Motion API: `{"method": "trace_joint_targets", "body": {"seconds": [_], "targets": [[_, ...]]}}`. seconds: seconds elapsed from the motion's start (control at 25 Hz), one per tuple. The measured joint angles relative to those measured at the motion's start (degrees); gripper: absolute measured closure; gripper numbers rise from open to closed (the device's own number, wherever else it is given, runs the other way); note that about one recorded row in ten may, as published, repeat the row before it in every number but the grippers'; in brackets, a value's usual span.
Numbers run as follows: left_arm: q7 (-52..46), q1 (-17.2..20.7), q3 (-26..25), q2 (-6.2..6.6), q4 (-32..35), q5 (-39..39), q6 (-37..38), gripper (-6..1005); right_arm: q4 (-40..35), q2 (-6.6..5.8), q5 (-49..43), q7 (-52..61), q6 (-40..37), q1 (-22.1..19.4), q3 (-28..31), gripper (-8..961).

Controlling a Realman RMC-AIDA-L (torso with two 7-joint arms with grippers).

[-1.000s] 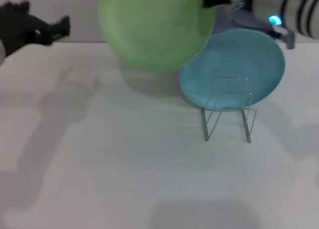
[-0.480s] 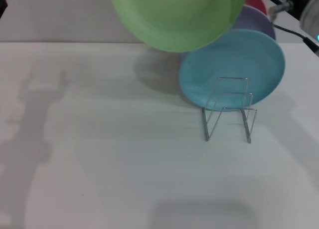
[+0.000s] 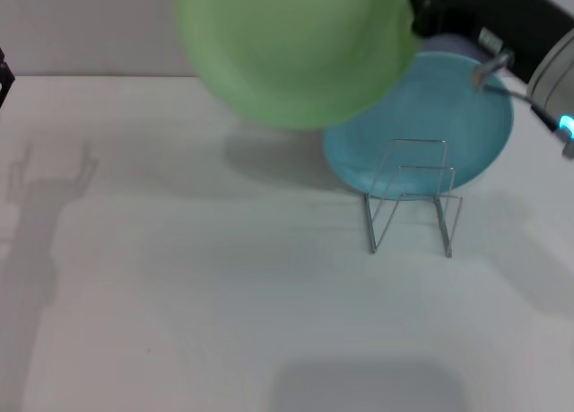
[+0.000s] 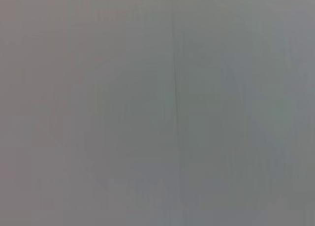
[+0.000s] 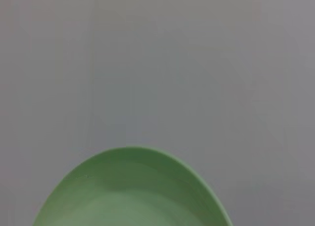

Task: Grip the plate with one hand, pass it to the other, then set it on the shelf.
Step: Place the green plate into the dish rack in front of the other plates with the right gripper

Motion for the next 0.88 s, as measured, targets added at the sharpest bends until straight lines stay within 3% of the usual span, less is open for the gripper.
{"method": "trace_joint_targets", "body": {"seconds": [0.04,0.08,0.12,0.16,0.24,0.28,0.44,0.48,0.6,0.64,0.88], "targets": [[-0.02,-0.23,-0.03,-0.04,-0.93,-0.01,0.01,137,-3.36,0.02,7.29,-10.69,6.11,-0.64,0.27,915],[-0.02,-0.23,-0.03,-0.04,-0.93,-0.01,0.01,137,-3.36,0.02,7.29,-10.69,6.11,-0.64,0.27,915],[-0.03,-0.56,-0.08,-0.09,-1.85,-0.01,0.01,137,-7.97,-0.06,17.80,-25.37,15.13,-1.56,0.57,915],[-0.03,-0.56,-0.08,-0.09,-1.85,-0.01,0.01,137,-7.97,-0.06,17.80,-25.37,15.13,-1.56,0.57,915],[-0.24,-1.10,-0.12,-0.12,-2.84,-0.01,-0.18,137,-16.15,-0.16,29.69,-42.70,29.64,-2.27,2.79,915],[-0.24,-1.10,-0.12,-0.12,-2.84,-0.01,-0.18,137,-16.15,-0.16,29.69,-42.70,29.64,-2.27,2.79,915],[-1.23,-2.48,-0.13,-0.09,-4.99,0.00,-0.40,137,-27.12,-0.08,32.15,-49.90,44.99,-1.48,8.88,916],[-1.23,-2.48,-0.13,-0.09,-4.99,0.00,-0.40,137,-27.12,-0.08,32.15,-49.90,44.99,-1.48,8.88,916],[-1.80,-3.67,-0.10,-0.07,-7.08,0.00,-0.58,137,-32.60,-0.24,30.68,-49.51,54.28,-0.22,14.32,916],[-2.18,-4.14,-0.01,-0.07,-7.93,0.00,-0.64,137,-34.94,-0.29,28.58,-49.11,59.10,0.65,18.85,916],[-3.69,-4.78,0.32,-0.04,-9.72,0.10,-1.12,137,-35.58,-0.25,24.44,-48.47,64.23,0.75,26.11,917]]}}
